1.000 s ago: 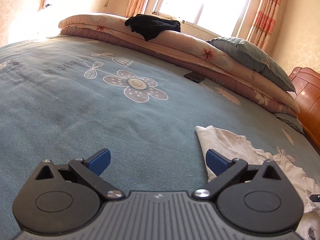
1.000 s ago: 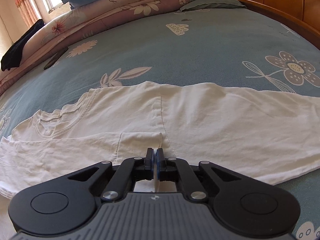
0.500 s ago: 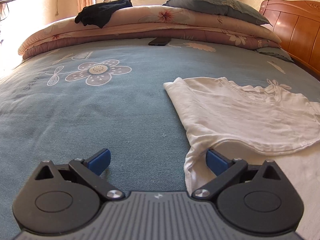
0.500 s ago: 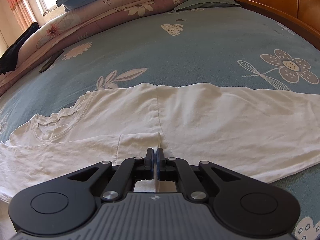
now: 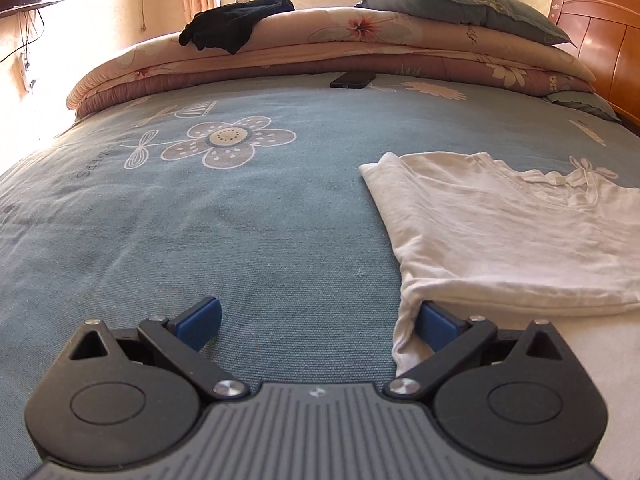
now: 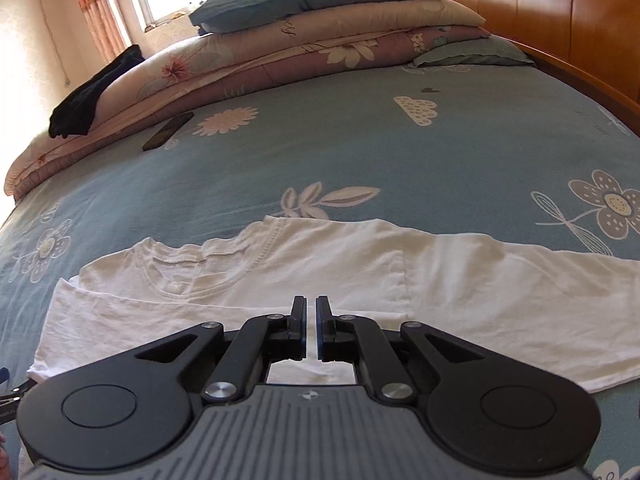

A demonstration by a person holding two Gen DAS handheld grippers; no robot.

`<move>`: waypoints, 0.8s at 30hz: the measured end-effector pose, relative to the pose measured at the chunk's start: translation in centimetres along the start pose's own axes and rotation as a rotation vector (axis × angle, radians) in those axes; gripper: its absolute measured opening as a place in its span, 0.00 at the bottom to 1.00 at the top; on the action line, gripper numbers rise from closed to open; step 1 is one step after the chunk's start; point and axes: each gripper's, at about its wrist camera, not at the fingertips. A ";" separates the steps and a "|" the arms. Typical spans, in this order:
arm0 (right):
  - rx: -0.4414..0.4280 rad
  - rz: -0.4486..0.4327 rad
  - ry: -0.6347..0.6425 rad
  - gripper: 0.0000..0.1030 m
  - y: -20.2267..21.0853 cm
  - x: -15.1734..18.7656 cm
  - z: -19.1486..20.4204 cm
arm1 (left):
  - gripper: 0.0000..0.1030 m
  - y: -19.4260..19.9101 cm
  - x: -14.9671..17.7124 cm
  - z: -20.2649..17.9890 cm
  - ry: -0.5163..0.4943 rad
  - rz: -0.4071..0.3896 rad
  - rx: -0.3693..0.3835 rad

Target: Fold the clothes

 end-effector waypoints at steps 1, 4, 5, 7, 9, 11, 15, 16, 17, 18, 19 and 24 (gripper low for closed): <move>-0.053 0.023 0.032 0.07 -0.2 -0.2 1.9 | 0.99 0.0 0.1 0.0 0.001 0.003 0.004; -0.195 0.110 0.128 0.07 -1.7 0.0 8.3 | 0.99 -0.1 0.3 0.3 0.010 0.007 0.024; -0.231 0.145 0.151 0.07 -2.5 0.4 10.1 | 0.99 -0.1 0.3 0.6 0.018 0.004 0.036; -0.290 0.226 0.211 0.06 -4.9 1.7 14.4 | 0.99 0.3 0.5 1.3 0.039 -0.012 0.076; -0.313 0.278 0.285 0.06 -6.9 3.4 17.8 | 0.99 1.0 0.8 2.6 0.087 -0.060 0.144; -0.331 0.332 0.343 0.06 -8.6 5.2 20.5 | 0.99 1.8 1.1 4.3 0.162 -0.117 0.189; -0.329 0.412 0.395 0.05 -11.2 8.8 23.3 | 0.99 2.3 2.1 7.8 0.331 -0.152 0.167; -0.327 0.417 0.395 0.05 -11.7 9.4 23.5 | 0.99 2.2 2.4 8.4 0.362 -0.142 0.150; -0.327 0.419 0.393 0.05 -12.1 10.0 23.8 | 0.99 2.0 2.5 8.7 0.381 -0.131 0.133; -0.335 0.410 0.386 0.05 -12.4 10.3 23.9 | 0.99 1.9 2.5 8.8 0.390 -0.125 0.123; -0.344 0.403 0.380 0.05 -12.7 10.6 24.1 | 0.99 1.7 2.5 8.9 0.398 -0.121 0.115; -0.365 0.403 0.382 0.05 -13.1 10.8 25.3 | 0.99 1.6 2.4 8.8 0.391 -0.118 0.104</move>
Point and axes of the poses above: each gripper's, at about its wrist camera, not at the fingertips, and y roughly against the way its jaws point, z to its left, x to its underside, and after that the axes turned 15 degrees about -y, right-handed
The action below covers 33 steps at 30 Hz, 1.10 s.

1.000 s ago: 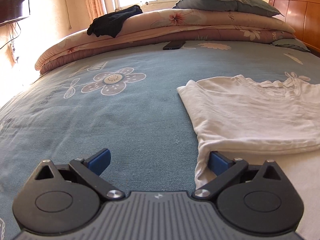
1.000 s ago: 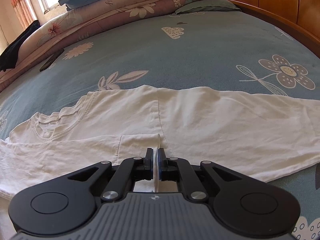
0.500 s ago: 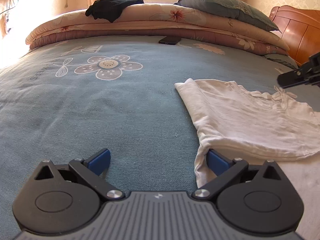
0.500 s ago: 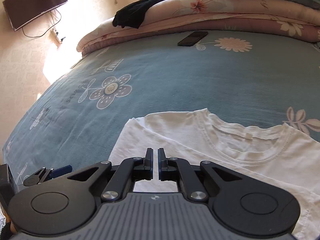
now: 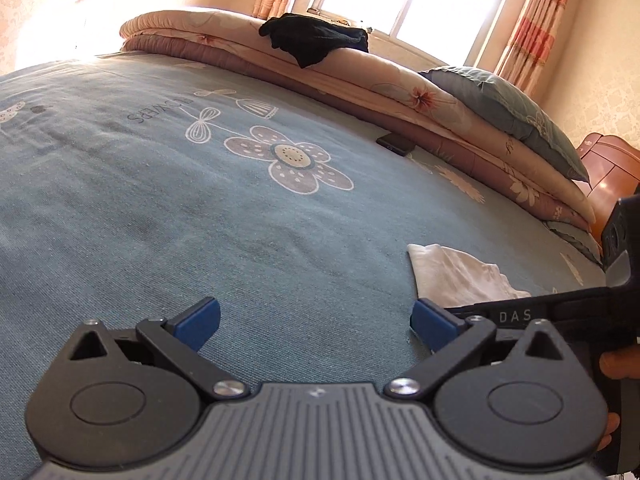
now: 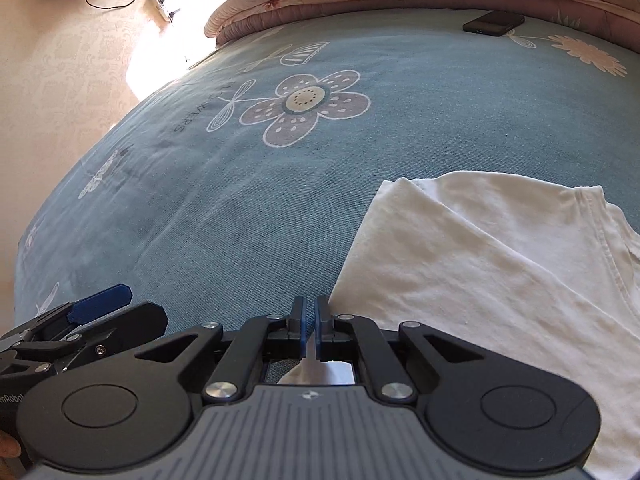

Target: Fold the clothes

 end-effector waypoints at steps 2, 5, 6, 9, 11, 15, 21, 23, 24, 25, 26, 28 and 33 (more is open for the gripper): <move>0.005 -0.020 0.022 0.05 1.3 0.3 0.4 | 0.99 -0.1 0.0 0.0 0.001 0.007 -0.011; 0.026 -0.047 0.058 0.05 4.0 1.4 0.8 | 0.99 -0.3 0.1 0.3 0.014 0.023 -0.024; 0.041 -0.051 0.070 0.05 4.5 1.8 0.8 | 0.99 -0.3 0.1 0.2 0.015 0.024 -0.027; 0.098 -0.025 0.092 0.05 5.3 3.1 0.6 | 0.99 -0.4 0.1 0.1 0.004 0.025 -0.033; 0.094 -0.004 0.097 0.05 4.5 3.7 0.4 | 0.99 -0.4 0.1 0.0 -0.001 0.026 -0.033; 0.074 -0.009 0.054 0.02 1.6 3.9 0.8 | 0.99 -0.5 0.1 -0.1 -0.004 0.031 -0.037; -0.037 -0.031 0.002 0.06 3.1 2.8 -0.2 | 0.99 -0.7 0.0 -0.1 -0.008 0.039 -0.051; -0.030 -0.062 0.046 0.09 4.6 3.4 -0.2 | 0.99 -0.6 0.0 -0.1 -0.004 0.036 -0.052; -0.027 -0.078 0.069 0.15 5.3 3.6 -0.2 | 0.99 -0.6 0.0 0.0 -0.002 0.035 -0.049; -0.021 -0.089 0.096 0.16 5.9 4.0 -0.1 | 0.99 -0.6 0.0 0.0 0.000 0.034 -0.047; -0.005 -0.082 0.144 0.16 6.0 4.5 0.3 | 0.99 -0.6 0.0 -0.1 -0.001 0.035 -0.046; 0.042 -0.075 0.247 0.16 5.9 5.7 1.1 | 0.99 -0.7 0.0 -0.2 -0.008 0.039 -0.046; 0.169 -0.112 0.479 0.26 3.8 8.3 2.8 | 0.99 -0.7 0.0 -0.4 -0.015 0.039 -0.043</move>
Point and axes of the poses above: each gripper's, at about its wrist camera, not at the fingertips, and y roughly against the way its jaws point, z to its left, x to its underside, and after that the axes turned 15 degrees about -y, right-handed
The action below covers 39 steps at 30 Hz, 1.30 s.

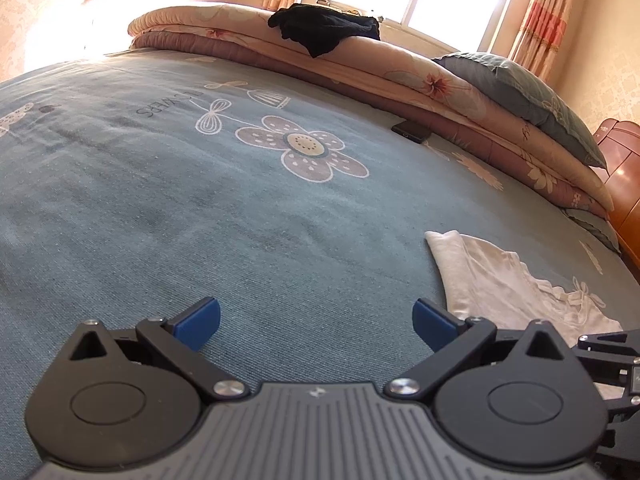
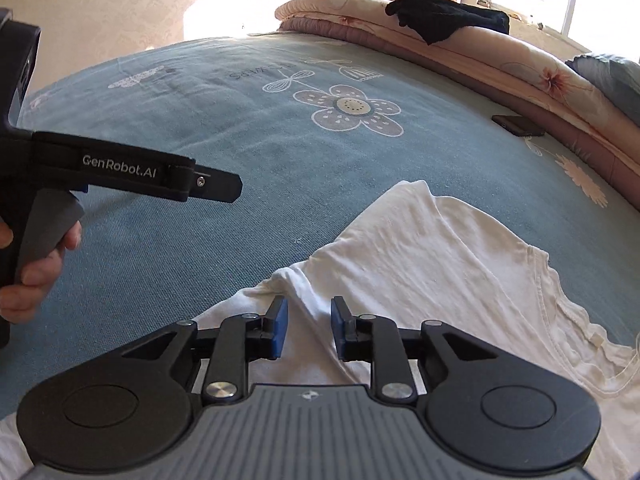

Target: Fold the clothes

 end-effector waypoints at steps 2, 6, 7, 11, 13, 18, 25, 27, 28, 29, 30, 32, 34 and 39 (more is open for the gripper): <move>0.034 -0.026 0.061 0.19 -0.3 0.5 1.0 | 0.99 0.0 0.0 0.1 0.008 0.000 -0.001; 0.071 -0.049 0.080 0.06 -0.9 0.4 2.1 | 0.99 0.2 0.0 0.3 0.018 -0.005 -0.001; 0.074 -0.051 0.075 0.06 -1.0 0.2 2.3 | 0.99 0.2 -0.1 0.3 0.019 -0.007 0.002; 0.061 -0.065 0.054 0.05 -1.3 -0.2 2.9 | 0.99 0.3 -0.1 0.2 0.016 -0.017 0.013; 0.060 -0.078 0.053 0.05 -1.3 0.0 2.9 | 0.99 0.3 -0.1 0.2 0.016 -0.018 0.009; 0.015 -0.057 0.039 0.13 0.1 -0.5 2.3 | 0.99 0.2 0.0 0.2 0.016 -0.009 0.006; 0.042 -0.070 -0.061 0.11 0.1 -2.8 -0.3 | 0.99 -0.3 0.0 -0.5 -0.017 0.020 -0.008; 0.027 -0.020 -0.117 0.11 -1.8 -3.0 -1.4 | 0.99 -0.6 0.1 -1.0 -0.044 0.033 -0.014; 0.019 0.009 -0.143 0.11 -2.7 -3.0 -1.8 | 0.99 -0.7 0.1 -1.1 -0.053 0.037 -0.019; 0.011 0.023 -0.165 0.11 -3.1 -2.8 -2.1 | 0.99 -0.8 0.1 -1.3 -0.062 0.040 -0.024; 0.002 0.021 -0.167 0.11 -2.9 -2.8 -2.2 | 0.99 -0.8 0.1 -1.5 -0.071 0.043 -0.029; -0.021 0.029 -0.136 0.11 -2.0 -2.9 -2.3 | 0.99 -1.0 0.1 -1.9 -0.088 0.046 -0.028; 0.003 -0.022 -0.122 0.11 -1.1 -3.4 -3.2 | 0.99 -1.2 0.1 -2.6 -0.111 0.047 -0.023; 0.117 -0.064 -0.249 0.15 -0.4 -5.0 -9.6 | 0.99 -1.7 0.4 -5.2 -0.220 0.043 -0.046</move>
Point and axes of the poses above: each gripper's, at about its wrist camera, not at the fingertips, and y roughly against the way its jaws point, z to its left, x to its underside, and after that the axes turned 15 degrees about -y, right-handed
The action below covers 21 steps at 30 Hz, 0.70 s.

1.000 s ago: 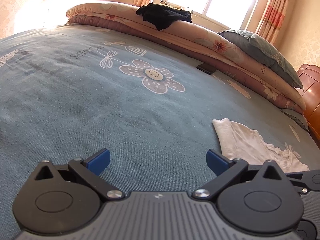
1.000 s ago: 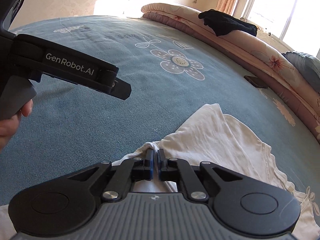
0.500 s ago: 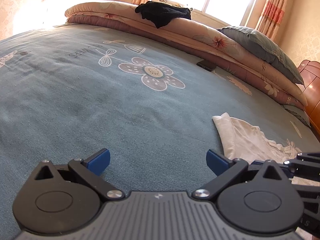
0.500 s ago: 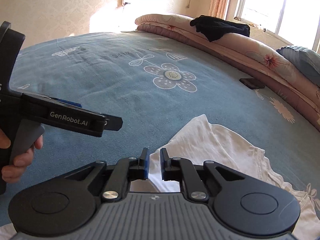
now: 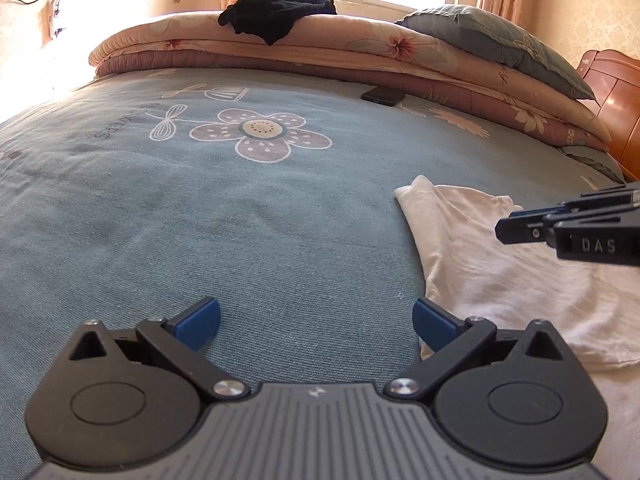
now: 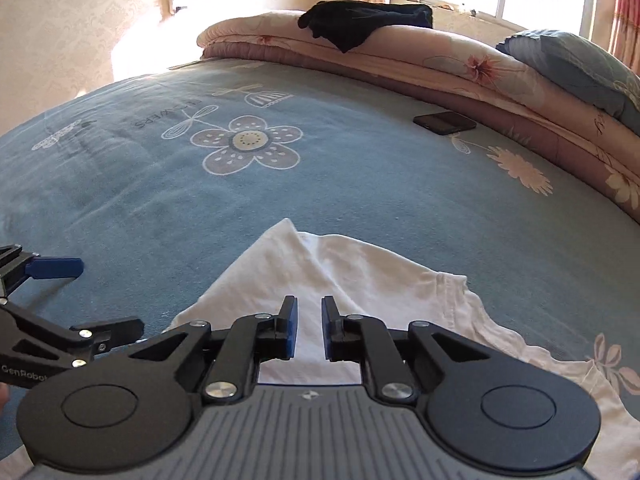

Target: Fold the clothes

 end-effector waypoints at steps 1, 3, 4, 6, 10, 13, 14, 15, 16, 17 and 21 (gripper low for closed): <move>0.024 -0.006 -0.033 0.15 0.5 -0.2 -1.5 | 0.99 -0.1 -0.1 -0.3 -0.011 0.000 -0.011; 0.075 -0.035 -0.112 0.23 2.5 0.2 -5.4 | 0.99 0.2 -0.3 -0.5 -0.010 -0.014 -0.013; 0.097 -0.043 -0.144 0.26 3.5 0.6 -7.0 | 0.99 0.6 -0.3 -0.4 -0.002 -0.038 -0.007; 0.163 -0.062 -0.220 0.30 6.1 2.2 -10.7 | 0.99 1.4 -0.4 -0.2 0.015 -0.096 0.030; 0.279 -0.082 -0.396 0.39 10.2 6.2 -17.3 | 0.99 0.3 -0.4 -1.5 -0.043 -0.051 0.054; 0.305 -0.081 -0.566 0.41 12.1 9.3 -21.5 | 0.99 -0.5 -0.3 -3.0 -0.119 -0.012 -0.006; 0.299 -0.079 -0.610 0.41 12.3 10.1 -22.4 | 0.99 -0.5 -0.3 -3.2 -0.128 -0.011 -0.014; 0.292 -0.079 -0.652 0.41 12.6 10.9 -23.2 | 0.99 -0.5 -0.3 -3.3 -0.129 -0.011 -0.014; 0.283 -0.085 -0.679 0.41 12.7 11.6 -23.7 | 0.99 -0.5 -0.3 -3.3 -0.129 -0.011 -0.013; 0.277 -0.082 -0.699 0.43 12.5 12.0 -24.1 | 0.99 -0.6 -0.2 -3.2 -0.126 -0.011 -0.010; 0.258 -0.101 -0.740 0.45 11.8 13.2 -24.9 | 0.99 -0.7 -0.1 -3.0 -0.117 -0.011 0.000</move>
Point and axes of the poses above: each gripper's, at about its wrist camera, not at the fingertips, and y roughly against the way its jaws point, z to its left, x to its underside, and after that the axes turned 15 degrees about -y, right-handed
